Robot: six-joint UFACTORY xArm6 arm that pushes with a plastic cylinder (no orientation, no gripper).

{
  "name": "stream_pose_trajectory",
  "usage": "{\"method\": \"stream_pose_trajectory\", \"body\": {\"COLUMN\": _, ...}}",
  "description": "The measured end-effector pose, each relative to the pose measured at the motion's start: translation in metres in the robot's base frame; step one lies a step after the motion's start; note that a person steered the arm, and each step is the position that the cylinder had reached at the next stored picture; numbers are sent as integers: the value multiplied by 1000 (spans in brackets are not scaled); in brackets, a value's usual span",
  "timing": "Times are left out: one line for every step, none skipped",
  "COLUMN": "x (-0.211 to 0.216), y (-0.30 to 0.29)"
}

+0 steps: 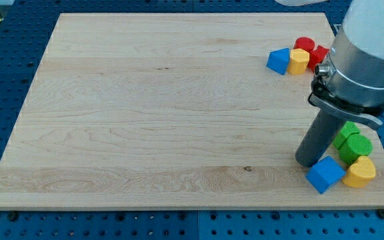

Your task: Move the blue triangle parallel to the blue cube

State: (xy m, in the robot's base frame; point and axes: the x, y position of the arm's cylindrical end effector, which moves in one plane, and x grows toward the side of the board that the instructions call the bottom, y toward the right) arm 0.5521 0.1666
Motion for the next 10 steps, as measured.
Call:
{"method": "stream_pose_trajectory", "body": {"x": -42, "y": -40}}
{"method": "stream_pose_trajectory", "body": {"x": -109, "y": -83}}
{"method": "stream_pose_trajectory", "body": {"x": -182, "y": -89}}
{"method": "stream_pose_trajectory", "body": {"x": -244, "y": -76}}
{"method": "stream_pose_trajectory", "body": {"x": -262, "y": -44}}
{"method": "stream_pose_trajectory", "body": {"x": -245, "y": -15}}
{"method": "stream_pose_trajectory", "body": {"x": -207, "y": -9}}
{"method": "stream_pose_trajectory", "body": {"x": -174, "y": -2}}
{"method": "stream_pose_trajectory", "body": {"x": -171, "y": -1}}
{"method": "stream_pose_trajectory", "body": {"x": -173, "y": 7}}
